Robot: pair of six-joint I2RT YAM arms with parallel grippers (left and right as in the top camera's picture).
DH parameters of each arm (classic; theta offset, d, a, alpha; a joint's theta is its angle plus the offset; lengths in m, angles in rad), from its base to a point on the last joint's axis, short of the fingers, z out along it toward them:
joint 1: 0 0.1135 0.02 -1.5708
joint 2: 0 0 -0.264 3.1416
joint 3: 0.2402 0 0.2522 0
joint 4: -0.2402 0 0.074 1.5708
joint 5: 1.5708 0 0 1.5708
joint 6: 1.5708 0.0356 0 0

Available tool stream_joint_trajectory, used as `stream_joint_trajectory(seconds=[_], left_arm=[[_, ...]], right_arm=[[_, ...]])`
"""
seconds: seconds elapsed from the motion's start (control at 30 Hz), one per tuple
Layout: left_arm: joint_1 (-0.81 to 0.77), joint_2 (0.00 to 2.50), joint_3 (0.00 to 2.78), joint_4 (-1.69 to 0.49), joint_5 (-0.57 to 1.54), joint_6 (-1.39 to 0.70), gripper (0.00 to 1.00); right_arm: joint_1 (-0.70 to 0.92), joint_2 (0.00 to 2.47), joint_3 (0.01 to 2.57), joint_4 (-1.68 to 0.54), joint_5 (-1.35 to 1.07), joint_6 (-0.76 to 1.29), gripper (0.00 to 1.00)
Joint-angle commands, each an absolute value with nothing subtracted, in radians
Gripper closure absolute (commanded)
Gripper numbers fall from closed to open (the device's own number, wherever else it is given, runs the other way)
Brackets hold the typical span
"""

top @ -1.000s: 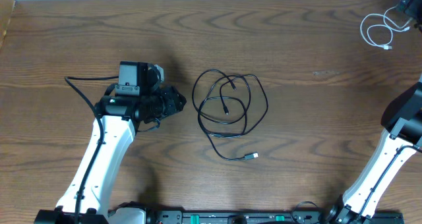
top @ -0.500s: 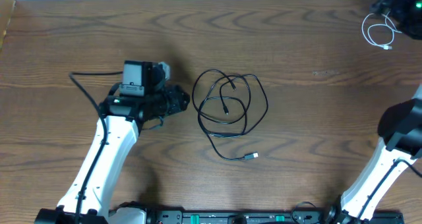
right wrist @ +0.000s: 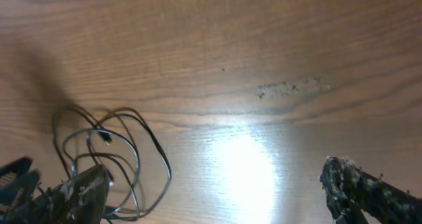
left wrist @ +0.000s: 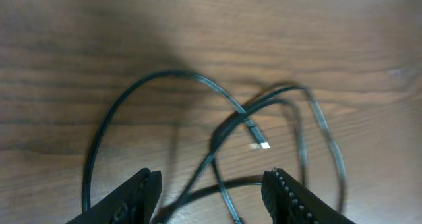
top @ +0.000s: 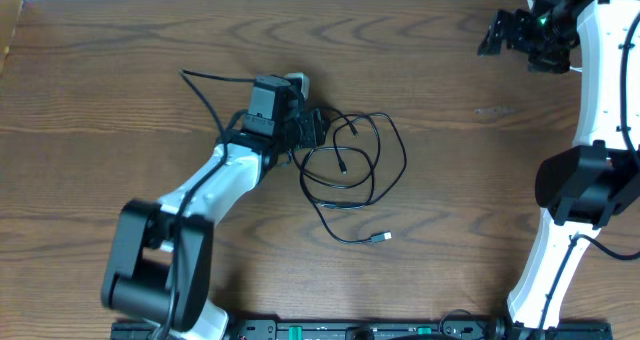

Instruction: Untangle cables

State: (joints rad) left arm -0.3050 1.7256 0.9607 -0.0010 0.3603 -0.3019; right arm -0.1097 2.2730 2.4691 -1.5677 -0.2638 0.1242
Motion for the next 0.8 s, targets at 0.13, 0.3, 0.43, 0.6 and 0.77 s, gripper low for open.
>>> stream_joint_trajectory(seconds=[0.13, 0.3, 0.43, 0.6, 0.77], left_arm=[[-0.339, 1.821, 0.958, 0.033, 0.345, -0.191, 0.45], [-0.360, 1.888, 0.958, 0.039, 0.268, -0.184, 0.54], [-0.360, 1.896, 0.961, 0.048, 0.268, -0.184, 0.87], [-0.360, 1.801, 0.967, 0.027, 0.279, -0.214, 0.92], [-0.360, 1.428, 0.967, -0.087, 0.348, -0.294, 0.93]], right_arm=[[-0.084, 2.277, 2.465, -1.588, -0.223, 0.115, 0.01], [-0.052, 2.277, 2.465, -1.590, -0.223, 0.087, 0.01], [-0.043, 2.277, 2.465, -1.587, -0.223, 0.087, 0.01], [-0.040, 2.277, 2.465, -1.587, -0.223, 0.084, 0.01], [-0.037, 2.277, 2.465, -1.587, -0.224, 0.069, 0.01]])
